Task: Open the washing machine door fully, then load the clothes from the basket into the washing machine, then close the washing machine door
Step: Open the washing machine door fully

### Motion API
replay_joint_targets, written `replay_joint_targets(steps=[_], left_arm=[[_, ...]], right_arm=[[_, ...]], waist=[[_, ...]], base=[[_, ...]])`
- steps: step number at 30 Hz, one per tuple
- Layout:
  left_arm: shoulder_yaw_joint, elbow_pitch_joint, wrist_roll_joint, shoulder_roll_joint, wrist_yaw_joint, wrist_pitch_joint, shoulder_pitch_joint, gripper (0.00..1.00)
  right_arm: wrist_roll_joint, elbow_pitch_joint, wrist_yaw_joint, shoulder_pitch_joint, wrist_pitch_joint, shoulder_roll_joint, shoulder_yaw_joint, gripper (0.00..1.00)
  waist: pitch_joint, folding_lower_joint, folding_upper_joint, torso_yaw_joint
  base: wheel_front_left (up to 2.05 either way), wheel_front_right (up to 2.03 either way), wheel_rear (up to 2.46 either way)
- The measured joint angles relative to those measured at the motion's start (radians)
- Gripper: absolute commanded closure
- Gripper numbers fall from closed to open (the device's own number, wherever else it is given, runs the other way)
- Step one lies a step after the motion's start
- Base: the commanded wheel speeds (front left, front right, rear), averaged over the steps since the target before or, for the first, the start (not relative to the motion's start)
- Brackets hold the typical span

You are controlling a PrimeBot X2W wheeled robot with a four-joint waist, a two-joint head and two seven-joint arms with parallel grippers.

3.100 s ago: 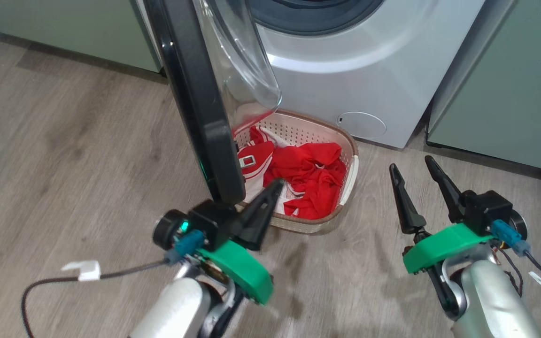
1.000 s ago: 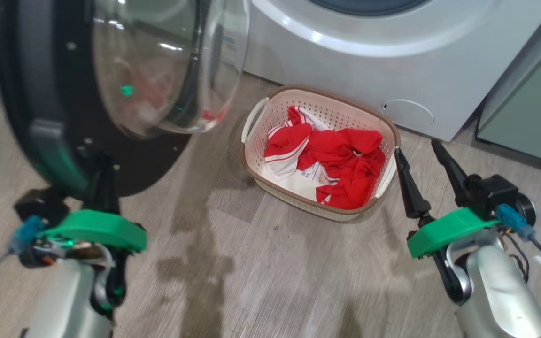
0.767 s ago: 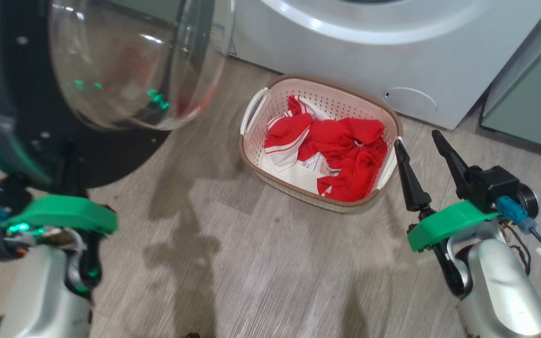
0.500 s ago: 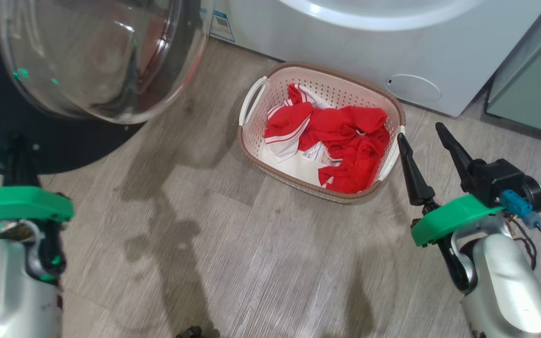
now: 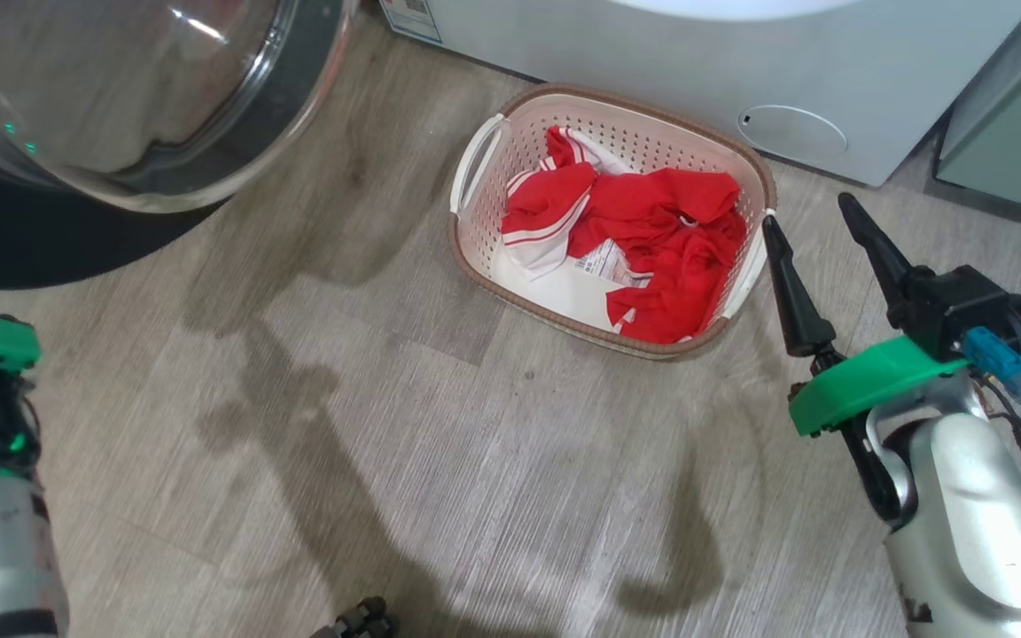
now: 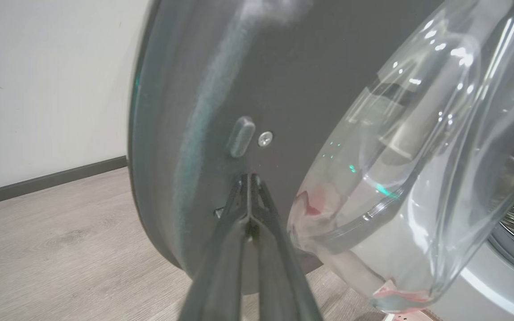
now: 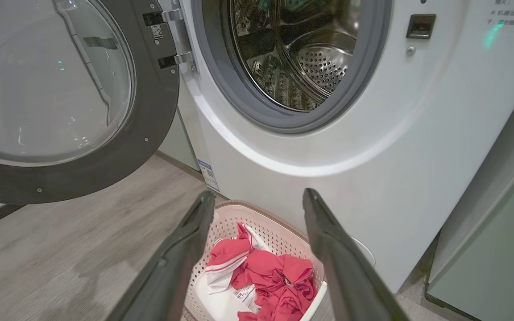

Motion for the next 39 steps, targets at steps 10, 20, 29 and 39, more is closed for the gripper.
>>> replay_joint_targets(steps=[10,20,29,39], left_arm=[[0.099,0.044,0.089,-0.006,-0.038,0.000,-0.049,1.00],[0.137,-0.207,0.210,-0.121,-0.063,0.000,0.116,1.00],[0.060,-0.401,0.230,-0.165,-0.072,0.000,0.313,0.00],[-0.138,-0.523,0.221,-0.165,-0.054,0.000,0.439,0.00]], right_arm=[[0.000,-0.001,0.000,-0.005,0.002,-0.003,0.014,0.00],[0.006,0.040,0.000,-0.007,-0.026,0.005,0.019,0.00],[0.019,0.076,0.000,-0.003,-0.067,0.022,0.014,0.00],[0.031,0.108,0.000,0.003,-0.095,0.029,-0.001,0.00]], waist=[[0.004,0.0000,0.0000,-0.008],[-0.040,-0.0001,0.0000,-0.021],[-0.085,-0.0001,0.0000,-0.051],[-0.132,-0.0001,0.0000,-0.127]], base=[[0.00,0.00,0.00],[0.00,0.00,0.00],[0.00,0.00,0.00],[0.00,0.00,0.00]])
